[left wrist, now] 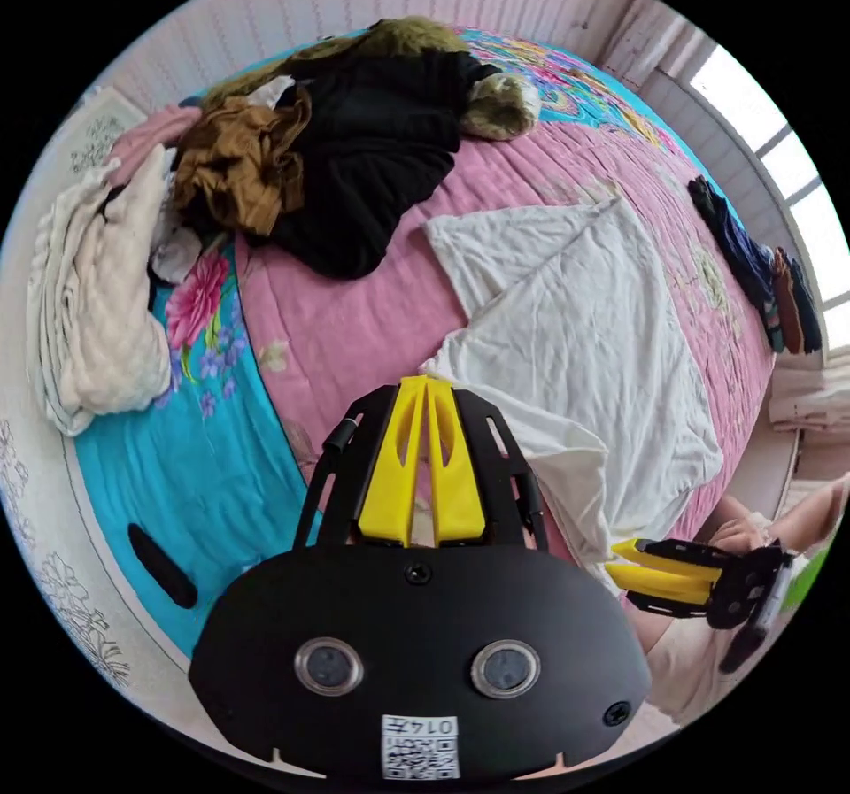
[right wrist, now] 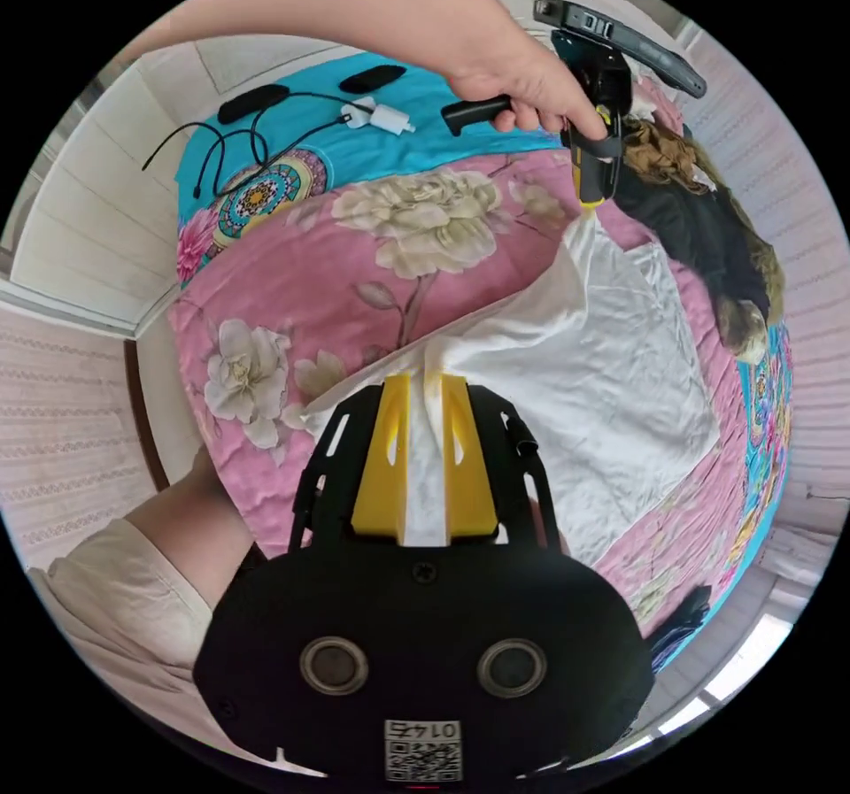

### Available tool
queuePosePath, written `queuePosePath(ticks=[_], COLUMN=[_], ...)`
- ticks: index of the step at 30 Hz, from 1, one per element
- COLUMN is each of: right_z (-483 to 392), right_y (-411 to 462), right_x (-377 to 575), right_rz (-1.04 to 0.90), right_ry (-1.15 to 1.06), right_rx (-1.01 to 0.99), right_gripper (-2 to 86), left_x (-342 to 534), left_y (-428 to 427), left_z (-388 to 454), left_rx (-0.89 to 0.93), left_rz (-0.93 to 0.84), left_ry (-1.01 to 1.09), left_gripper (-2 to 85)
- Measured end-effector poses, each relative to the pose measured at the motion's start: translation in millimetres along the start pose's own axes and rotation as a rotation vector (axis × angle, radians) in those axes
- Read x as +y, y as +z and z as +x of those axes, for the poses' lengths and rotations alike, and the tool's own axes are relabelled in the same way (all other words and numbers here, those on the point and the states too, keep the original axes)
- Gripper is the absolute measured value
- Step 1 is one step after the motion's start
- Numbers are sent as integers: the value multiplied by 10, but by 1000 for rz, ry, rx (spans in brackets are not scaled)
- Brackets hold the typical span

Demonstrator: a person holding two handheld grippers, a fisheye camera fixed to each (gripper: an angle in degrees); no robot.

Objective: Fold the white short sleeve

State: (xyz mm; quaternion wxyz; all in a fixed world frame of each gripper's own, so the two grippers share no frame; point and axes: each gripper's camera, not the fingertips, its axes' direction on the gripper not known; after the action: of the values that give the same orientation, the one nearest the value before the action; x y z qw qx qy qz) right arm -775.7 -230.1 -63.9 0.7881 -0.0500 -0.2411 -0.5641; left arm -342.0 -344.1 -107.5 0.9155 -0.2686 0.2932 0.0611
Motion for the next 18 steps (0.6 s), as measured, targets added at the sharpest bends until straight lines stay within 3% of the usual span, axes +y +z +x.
queuePosePath(ticks=[4, 11, 18], right_z=[358, 1381, 1470], right_y=[-33, 179, 373], right_x=[29, -126, -404], right_rz=[54, 210, 144], right_ry=[109, 469, 492], right_rx=[-173, -458, -379], right_gripper=[70, 70, 30], left_x=[291, 630, 1136], left_y=[-227, -491, -743], left_z=[-247, -289, -416], left_rx=[37, 83, 134], left_rz=[71, 123, 176], left_ry=[-89, -65, -97], left_gripper=[-9, -9, -10])
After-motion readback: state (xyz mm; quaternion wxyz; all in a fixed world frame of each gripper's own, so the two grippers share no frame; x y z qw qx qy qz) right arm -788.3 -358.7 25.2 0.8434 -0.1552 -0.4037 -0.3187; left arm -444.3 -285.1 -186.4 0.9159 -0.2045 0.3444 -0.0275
